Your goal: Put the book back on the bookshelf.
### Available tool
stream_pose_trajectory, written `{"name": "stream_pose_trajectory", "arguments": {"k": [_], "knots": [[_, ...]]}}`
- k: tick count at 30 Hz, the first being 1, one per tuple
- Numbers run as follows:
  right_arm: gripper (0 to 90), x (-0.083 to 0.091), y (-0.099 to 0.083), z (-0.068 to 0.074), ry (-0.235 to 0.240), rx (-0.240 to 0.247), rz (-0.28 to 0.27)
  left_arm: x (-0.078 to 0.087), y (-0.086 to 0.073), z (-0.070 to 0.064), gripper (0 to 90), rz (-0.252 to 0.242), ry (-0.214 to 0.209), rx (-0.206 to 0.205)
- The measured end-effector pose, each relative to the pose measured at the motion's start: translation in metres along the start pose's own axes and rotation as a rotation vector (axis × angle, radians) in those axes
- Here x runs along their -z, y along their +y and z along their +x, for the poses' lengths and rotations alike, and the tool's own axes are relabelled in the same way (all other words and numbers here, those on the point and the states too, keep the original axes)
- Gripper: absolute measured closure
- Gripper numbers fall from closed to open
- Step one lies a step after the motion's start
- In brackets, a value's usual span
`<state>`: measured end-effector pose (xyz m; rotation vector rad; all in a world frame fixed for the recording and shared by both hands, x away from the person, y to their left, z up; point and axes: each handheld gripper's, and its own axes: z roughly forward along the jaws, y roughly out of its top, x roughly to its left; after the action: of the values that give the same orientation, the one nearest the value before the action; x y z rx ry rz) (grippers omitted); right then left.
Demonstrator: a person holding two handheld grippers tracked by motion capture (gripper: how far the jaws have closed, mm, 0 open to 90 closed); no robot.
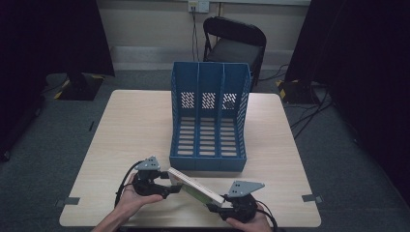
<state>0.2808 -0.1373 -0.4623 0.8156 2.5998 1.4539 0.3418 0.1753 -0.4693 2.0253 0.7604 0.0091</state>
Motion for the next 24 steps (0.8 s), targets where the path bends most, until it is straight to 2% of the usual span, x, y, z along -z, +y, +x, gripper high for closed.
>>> {"name": "stream_pose_trajectory", "arguments": {"k": [1, 2, 3, 7, 11, 13, 14, 15, 16, 17, 20, 21, 24], "knots": [[55.8, -0.005, -0.001, 0.003, -0.024, 0.006, 0.004, -0.002, 0.001, 0.0, 31.9, 0.0, 0.002, -0.006], [55.8, -0.005, -0.001, 0.003, -0.024, 0.006, 0.004, -0.002, 0.001, 0.0, 32.0, 0.0, 0.002, -0.006], [54.0, -0.011, -0.001, 0.008, -0.052, 0.009, -0.006, -0.004, 0.001, 0.0, 31.8, -0.004, 0.005, -0.008], [54.6, -0.015, 0.0, 0.009, -0.068, 0.013, -0.023, -0.004, 0.001, -0.001, 32.2, -0.002, 0.012, -0.013], [61.8, -0.02, 0.002, 0.01, -0.08, 0.012, -0.05, -0.005, 0.001, -0.003, 33.7, 0.002, 0.019, -0.03], [64.3, -0.024, 0.003, 0.012, -0.083, 0.023, -0.058, -0.008, 0.001, -0.006, 34.4, 0.005, 0.007, -0.045], [66.7, -0.025, 0.002, 0.013, -0.089, 0.027, -0.061, -0.009, 0.001, -0.007, 33.9, 0.003, 0.022, -0.055], [70.5, -0.025, 0.002, 0.014, -0.097, 0.03, -0.061, -0.009, 0.002, -0.006, 33.8, 0.002, 0.016, -0.043], [70.5, -0.025, 0.002, 0.014, -0.097, 0.03, -0.061, -0.009, 0.002, -0.006, 34.5, 0.002, 0.016, -0.043], [74.5, -0.025, 0.002, 0.014, -0.123, 0.033, -0.048, -0.008, 0.001, -0.004, 35.4, 0.001, 0.013, -0.031], [75.8, -0.024, 0.002, 0.012, -0.126, 0.023, -0.044, -0.007, 0.001, -0.004, 36.8, 0.004, 0.009, -0.014], [76.0, -0.024, 0.003, 0.012, -0.12, 0.017, -0.043, -0.006, 0.002, -0.004, 36.3, 0.009, 0.003, 0.003], [76.3, -0.024, 0.003, 0.012, -0.125, 0.027, -0.038, -0.005, 0.002, -0.004, 33.4, 0.004, -0.001, 0.012]]}}
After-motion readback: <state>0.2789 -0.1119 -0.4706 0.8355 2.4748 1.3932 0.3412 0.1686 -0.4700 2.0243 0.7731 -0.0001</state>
